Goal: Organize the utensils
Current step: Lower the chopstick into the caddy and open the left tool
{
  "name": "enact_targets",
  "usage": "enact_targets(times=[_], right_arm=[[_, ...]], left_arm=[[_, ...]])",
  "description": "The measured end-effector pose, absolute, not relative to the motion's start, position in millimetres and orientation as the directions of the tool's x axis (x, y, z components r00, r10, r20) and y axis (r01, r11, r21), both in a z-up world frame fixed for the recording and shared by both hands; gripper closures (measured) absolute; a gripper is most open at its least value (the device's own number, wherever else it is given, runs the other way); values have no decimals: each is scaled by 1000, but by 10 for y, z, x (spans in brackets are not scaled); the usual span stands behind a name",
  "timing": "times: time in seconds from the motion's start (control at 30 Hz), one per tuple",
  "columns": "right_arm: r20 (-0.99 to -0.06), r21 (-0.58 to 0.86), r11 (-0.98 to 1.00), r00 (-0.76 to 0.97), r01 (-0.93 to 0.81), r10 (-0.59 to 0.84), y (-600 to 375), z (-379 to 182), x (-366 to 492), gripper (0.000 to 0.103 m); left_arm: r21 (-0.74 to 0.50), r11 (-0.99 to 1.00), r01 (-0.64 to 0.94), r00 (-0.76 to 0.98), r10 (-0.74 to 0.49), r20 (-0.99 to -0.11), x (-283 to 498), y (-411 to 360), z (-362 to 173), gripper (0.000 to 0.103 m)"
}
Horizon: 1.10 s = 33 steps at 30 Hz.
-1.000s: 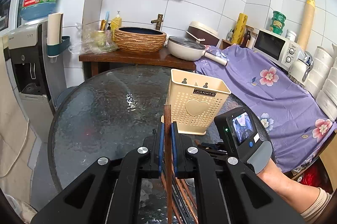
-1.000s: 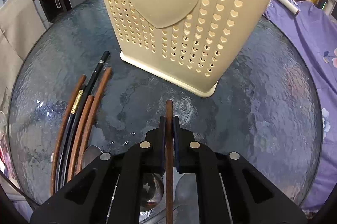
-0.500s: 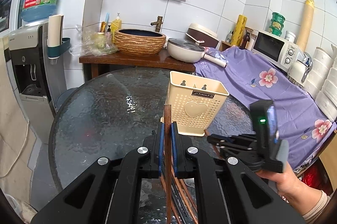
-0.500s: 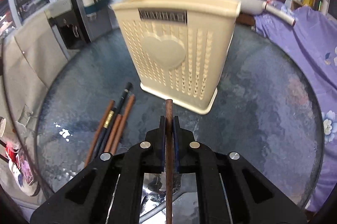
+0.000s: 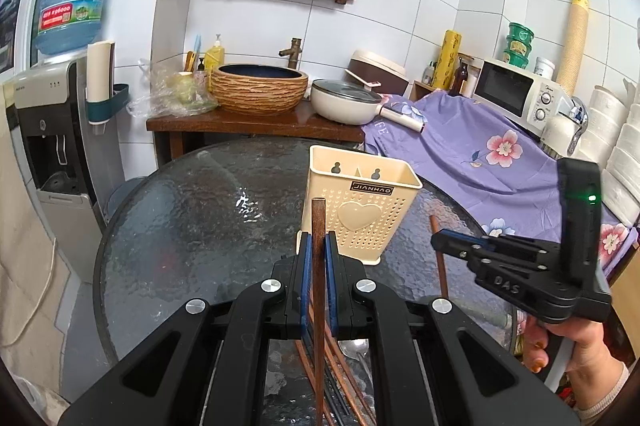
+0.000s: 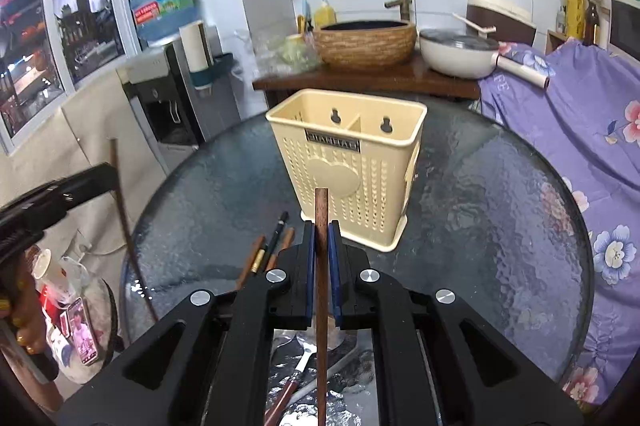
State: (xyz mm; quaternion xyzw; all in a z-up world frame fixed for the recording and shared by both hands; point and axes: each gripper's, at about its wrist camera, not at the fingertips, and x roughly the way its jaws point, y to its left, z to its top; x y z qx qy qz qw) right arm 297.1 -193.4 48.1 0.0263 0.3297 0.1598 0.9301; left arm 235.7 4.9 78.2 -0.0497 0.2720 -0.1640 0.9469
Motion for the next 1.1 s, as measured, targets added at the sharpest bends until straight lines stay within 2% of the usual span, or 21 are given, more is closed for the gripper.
enact_targets(times=[0.7,1.1], right_arm=[[-455,122,940,824,-319,339,-1991,1074,2579,96],[-383,117,941,859,-319,339,-1945,1870,2878,96]], left_arm=[[-140,936,323,833,-351,-427,2263,-141,1109,97],[-147,914,378,833,-405,-376,2619,-364,1844,97]])
